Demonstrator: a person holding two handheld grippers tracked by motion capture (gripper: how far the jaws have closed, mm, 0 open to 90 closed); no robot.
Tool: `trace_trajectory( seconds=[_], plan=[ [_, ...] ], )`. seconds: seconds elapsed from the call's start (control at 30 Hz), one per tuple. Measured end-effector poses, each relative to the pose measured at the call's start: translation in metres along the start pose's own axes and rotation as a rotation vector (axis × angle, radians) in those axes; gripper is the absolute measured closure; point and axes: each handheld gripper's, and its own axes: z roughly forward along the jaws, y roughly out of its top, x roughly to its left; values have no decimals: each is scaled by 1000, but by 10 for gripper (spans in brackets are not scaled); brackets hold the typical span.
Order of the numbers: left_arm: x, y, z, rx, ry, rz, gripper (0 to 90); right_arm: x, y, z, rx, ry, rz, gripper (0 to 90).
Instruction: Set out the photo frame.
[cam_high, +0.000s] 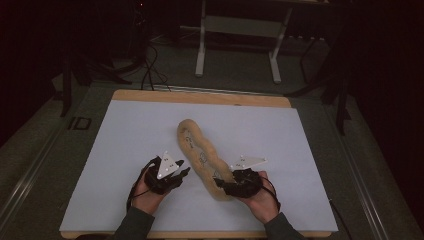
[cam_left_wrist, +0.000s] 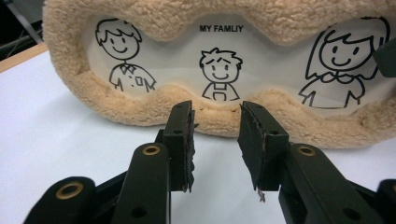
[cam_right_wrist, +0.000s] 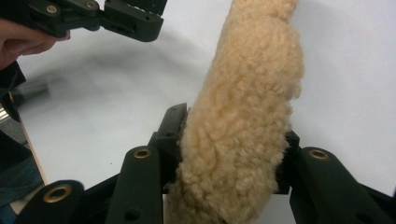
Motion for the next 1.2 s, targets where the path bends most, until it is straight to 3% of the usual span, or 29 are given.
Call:
trace_trajectory(
  seconds=[0.33,0.5,0.73,0.9,1.2],
  plan=[
    [7,-1,-4,-6,16,-24,655,-7,-1,-3,1,13,-28,597],
    [8,-1,-4,-7,19,-30,658,-16,-2,-8,-6,10,-35,619],
    [12,-2,-5,-4,33,-51,657,-32,-6,-17,-25,-15,-15,633],
    [17,-3,-7,-7,49,-70,656,-34,-7,-18,-26,-29,-40,629],
    [28,-5,-9,-8,81,-115,653,-43,-9,-24,-31,-44,-24,612]
  ],
)
